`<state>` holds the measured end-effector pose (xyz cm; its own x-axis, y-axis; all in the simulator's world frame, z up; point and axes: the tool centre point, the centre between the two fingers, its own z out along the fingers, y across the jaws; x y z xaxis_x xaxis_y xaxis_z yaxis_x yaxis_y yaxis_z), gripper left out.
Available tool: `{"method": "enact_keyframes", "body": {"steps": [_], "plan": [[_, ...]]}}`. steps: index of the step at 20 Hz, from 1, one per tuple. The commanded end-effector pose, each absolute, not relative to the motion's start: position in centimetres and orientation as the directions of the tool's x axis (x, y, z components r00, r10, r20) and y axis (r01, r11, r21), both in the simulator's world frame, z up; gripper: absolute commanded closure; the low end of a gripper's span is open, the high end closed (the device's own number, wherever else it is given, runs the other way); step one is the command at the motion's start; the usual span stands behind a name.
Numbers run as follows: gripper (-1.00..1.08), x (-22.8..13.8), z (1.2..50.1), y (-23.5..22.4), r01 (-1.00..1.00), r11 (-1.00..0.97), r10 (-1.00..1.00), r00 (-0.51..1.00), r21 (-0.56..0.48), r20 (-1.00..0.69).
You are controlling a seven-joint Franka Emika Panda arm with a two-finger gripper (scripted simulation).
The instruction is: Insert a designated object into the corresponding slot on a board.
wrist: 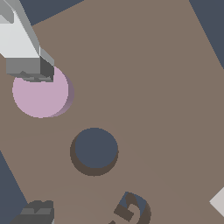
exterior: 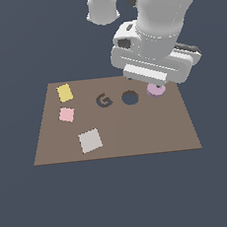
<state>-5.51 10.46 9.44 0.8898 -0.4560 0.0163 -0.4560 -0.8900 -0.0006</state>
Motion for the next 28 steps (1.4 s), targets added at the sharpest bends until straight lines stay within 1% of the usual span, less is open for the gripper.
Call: {"method": "enact_keyframes", "body": {"steps": [1, 14, 28], "plan": [[-0.92, -5.8, 8.4, 11.6, -0.502, -0.865, -0.501, 0.865, -0.001, 0.013], [-0.92, -6.3, 5.2, 15.4, -0.633, -0.774, -0.633, 0.774, 0.000, 0.001], [-0.92, -6.2, 4.7, 15.8, -0.643, -0.766, -0.643, 0.766, 0.000, 0.000]]}}
